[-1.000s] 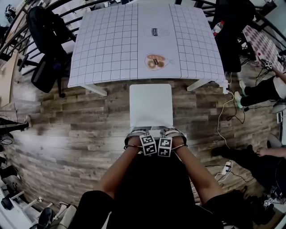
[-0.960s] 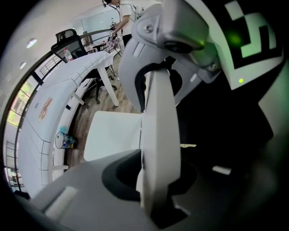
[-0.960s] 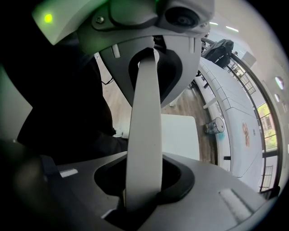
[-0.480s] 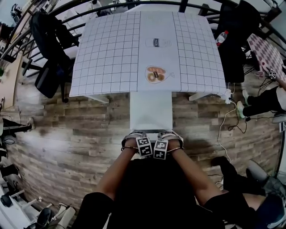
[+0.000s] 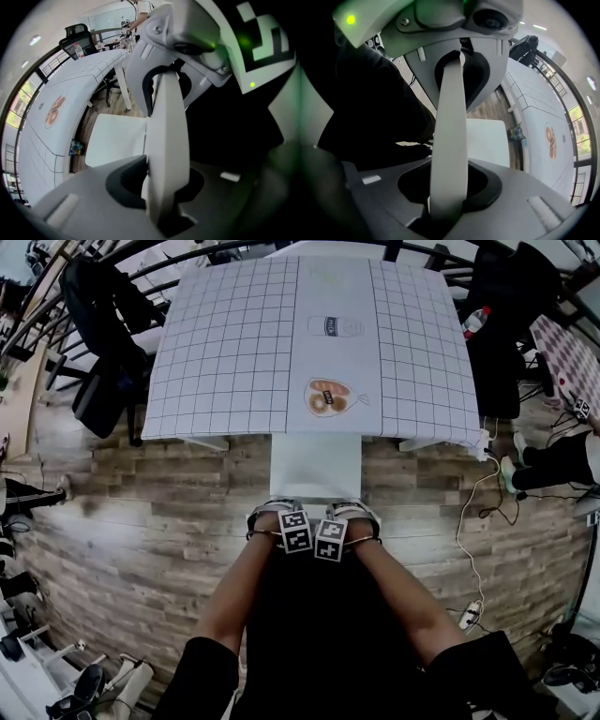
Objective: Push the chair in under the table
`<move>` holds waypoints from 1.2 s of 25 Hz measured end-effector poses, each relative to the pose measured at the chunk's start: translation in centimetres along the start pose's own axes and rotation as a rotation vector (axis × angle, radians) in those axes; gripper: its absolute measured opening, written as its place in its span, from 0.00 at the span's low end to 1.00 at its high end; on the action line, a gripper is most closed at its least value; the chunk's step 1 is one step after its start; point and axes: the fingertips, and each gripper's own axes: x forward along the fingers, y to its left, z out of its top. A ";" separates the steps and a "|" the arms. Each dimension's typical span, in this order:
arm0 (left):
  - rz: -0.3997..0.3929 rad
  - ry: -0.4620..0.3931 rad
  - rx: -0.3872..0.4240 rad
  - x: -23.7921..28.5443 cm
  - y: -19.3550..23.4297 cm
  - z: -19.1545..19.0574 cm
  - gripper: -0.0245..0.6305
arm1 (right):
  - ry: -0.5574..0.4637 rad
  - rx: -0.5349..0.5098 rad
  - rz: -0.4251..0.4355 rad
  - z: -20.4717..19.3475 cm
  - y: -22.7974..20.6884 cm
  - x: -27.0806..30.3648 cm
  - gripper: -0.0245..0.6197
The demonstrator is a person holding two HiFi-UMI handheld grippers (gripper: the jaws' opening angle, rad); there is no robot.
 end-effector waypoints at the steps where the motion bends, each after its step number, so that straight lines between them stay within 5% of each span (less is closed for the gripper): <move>1: 0.003 -0.003 -0.001 0.1 0.5 0.1 0.18 | 0.002 -0.004 -0.002 -0.1 -0.5 0.1 0.24; 30: 0.000 -0.018 -0.020 -0.8 13.2 0.9 0.18 | 0.007 -0.024 -0.008 -0.7 -13.5 0.5 0.24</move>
